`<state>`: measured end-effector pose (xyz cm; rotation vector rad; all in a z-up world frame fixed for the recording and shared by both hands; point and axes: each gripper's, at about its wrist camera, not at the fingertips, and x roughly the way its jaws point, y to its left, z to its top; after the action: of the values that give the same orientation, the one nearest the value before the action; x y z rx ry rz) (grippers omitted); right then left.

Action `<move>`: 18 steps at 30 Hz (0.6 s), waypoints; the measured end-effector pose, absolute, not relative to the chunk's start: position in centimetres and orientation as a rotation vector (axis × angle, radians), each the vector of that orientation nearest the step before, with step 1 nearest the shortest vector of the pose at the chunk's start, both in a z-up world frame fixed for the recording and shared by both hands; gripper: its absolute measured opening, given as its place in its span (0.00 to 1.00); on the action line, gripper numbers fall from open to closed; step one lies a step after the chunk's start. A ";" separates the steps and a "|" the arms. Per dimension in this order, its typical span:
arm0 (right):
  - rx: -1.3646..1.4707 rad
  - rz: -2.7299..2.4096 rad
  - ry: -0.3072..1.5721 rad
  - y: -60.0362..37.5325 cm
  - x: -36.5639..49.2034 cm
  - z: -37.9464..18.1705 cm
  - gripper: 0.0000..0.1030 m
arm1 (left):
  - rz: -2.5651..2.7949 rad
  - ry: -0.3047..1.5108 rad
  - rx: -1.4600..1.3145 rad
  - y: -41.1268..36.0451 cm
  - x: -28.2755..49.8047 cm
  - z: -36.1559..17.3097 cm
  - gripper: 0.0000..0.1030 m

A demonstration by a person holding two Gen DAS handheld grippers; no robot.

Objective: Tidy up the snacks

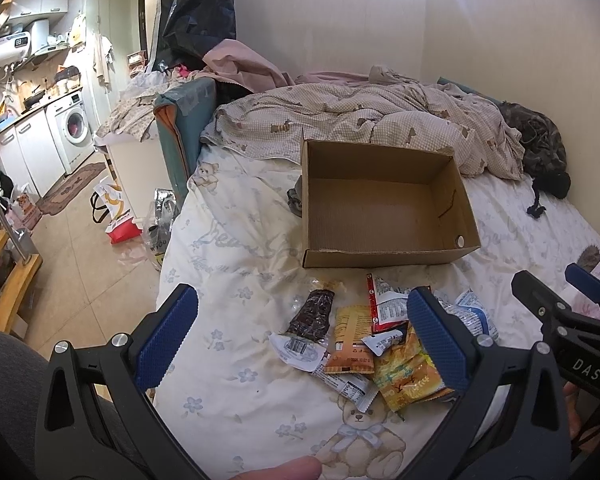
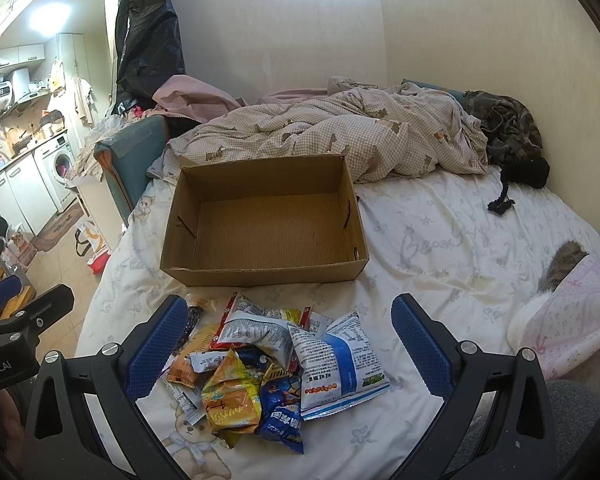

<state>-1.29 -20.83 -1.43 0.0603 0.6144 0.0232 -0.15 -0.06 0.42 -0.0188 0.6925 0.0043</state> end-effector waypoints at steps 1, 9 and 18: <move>0.060 0.022 0.614 -20.8 -1.3 -1.4 1.00 | 0.004 0.693 -0.019 -0.1 -0.1 0.4 1.00; 0.062 0.022 0.616 -20.8 -1.2 -1.5 1.00 | 0.004 0.694 -0.020 0.0 -0.1 0.5 1.00; 0.061 0.023 0.615 -20.8 -1.5 -1.4 1.00 | 0.004 0.693 -0.020 0.0 -0.1 0.5 1.00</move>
<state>-1.45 -20.78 -1.40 0.0614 0.6155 0.0232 -0.14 0.02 0.50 -0.0198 0.6932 0.0038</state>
